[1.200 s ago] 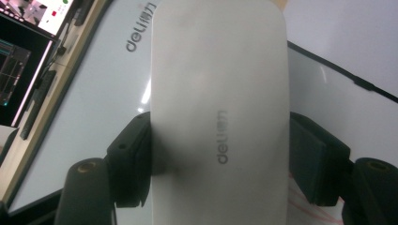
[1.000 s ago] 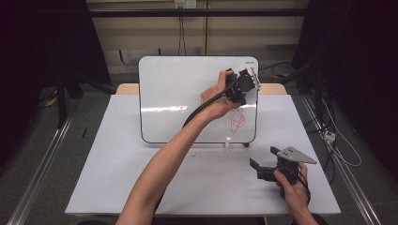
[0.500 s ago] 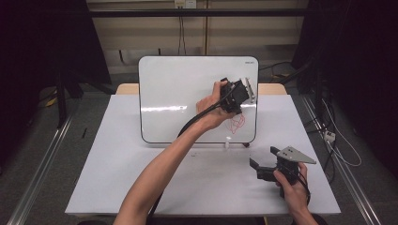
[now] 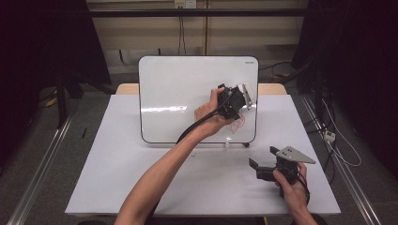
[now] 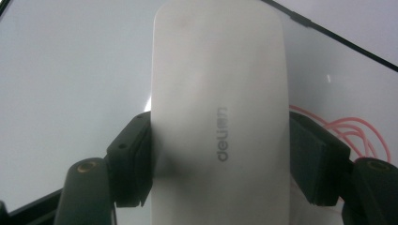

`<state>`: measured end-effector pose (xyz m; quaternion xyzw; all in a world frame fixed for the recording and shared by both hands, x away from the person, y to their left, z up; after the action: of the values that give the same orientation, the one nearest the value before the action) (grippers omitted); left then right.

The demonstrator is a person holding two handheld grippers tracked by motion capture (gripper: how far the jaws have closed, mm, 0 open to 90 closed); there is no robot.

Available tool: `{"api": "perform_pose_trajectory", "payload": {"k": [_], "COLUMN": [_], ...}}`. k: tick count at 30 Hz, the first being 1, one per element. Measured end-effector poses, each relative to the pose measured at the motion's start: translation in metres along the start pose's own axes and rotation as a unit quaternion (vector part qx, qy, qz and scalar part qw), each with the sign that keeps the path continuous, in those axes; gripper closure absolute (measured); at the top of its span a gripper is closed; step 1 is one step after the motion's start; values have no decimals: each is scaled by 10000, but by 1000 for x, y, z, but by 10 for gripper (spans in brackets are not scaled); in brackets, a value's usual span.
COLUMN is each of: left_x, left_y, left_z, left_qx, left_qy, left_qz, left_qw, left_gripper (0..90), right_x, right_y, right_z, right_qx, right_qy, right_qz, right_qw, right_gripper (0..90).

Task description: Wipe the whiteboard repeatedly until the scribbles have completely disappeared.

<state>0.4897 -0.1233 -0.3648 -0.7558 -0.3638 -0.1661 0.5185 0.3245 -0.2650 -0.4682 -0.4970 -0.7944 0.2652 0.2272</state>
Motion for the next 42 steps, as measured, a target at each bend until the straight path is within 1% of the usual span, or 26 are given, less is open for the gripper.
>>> {"api": "perform_pose_trajectory", "payload": {"k": [3,6,7,11,15,19,20,21,22,26,28,29,30,31,32,33,35,36,39,40,42], "left_x": [-3,-3,-3,-7,-11,-16,-18,-21,-22,-26,-25,-25,-24,-23,-23,-22,-20,-19,-14,-11,-6], "left_y": [0,0,0,0,0,1,1,1,1,1,1,1,1,1,2,2,2,1,1,0,0], "left_z": [3,4,4,6,9,12,13,14,15,17,16,16,15,15,14,13,12,11,8,7,5], "left_qx": [-37,-72,-50,-86,-102,-138,-146,-181,-169,-196,-179,-164,-188,-134,-140,-143,-109,-126,-119,-77,-93], "left_qy": [-71,-71,-48,-92,-113,-206,-196,-228,-200,-245,-268,-237,-276,-260,-249,-282,-257,-289,-306,-259,-287], "left_qz": [8,12,15,16,-4,3,1,13,4,-65,-27,-36,-19,-8,5,32,13,34,43,15,10], "left_qw": [10000,9999,10000,9999,9999,9997,9997,9996,9997,9995,9995,9996,9994,9996,9996,9995,9996,9995,9995,9996,9995], "left_gripper": [312,312,312,312,312,312,312,312,312,312,312,312,311,311,311,311,311,311,310,311,311], "right_x": [0,0,0,1,1,1,1,0,0,1,1,1,1,1,1,0,1,1,1,0,0], "right_y": [0,0,0,0,1,1,1,1,1,1,1,1,1,1,1,1,1,1,1,1,1], "right_z": [0,0,0,0,0,0,0,-1,0,-1,-1,-1,-1,-1,-1,-1,-1,-1,-1,-1,-1], "right_qx": [1,2,3,6,6,4,5,-8,8,5,11,10,7,8,8,-2,9,-1,1,0,3], "right_qy": [-1,13,18,20,-2,-2,1,3,-14,4,1,-18,-22,-24,-20,-25,-23,-20,-24,-27,-31], "right_qz": [-3,1,-9,-11,-3,0,1,2,11,10,8,12,8,9,11,16,9,6,3,3,3], "right_qw": [10000,10000,10000,10000,10000,10000,10000,10000,10000,10000,10000,10000,10000,10000,10000,10000,10000,10000,10000,10000,10000], "right_gripper": [48,48,48,48,48,48,48,48,48,48,48,48,48,48,48,48,48,48,48,48,48]}}
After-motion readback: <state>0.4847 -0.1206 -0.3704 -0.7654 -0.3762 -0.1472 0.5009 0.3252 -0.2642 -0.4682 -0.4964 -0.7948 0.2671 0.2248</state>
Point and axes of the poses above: each handheld gripper's, and its own axes: y roughly forward along the jaws, z roughly out of its underside, x roughly to its left, the point moved 4 cm from there along y, roughly forward along the jaws, and after that the axes turned 15 degrees about x, right-handed, at the moved point
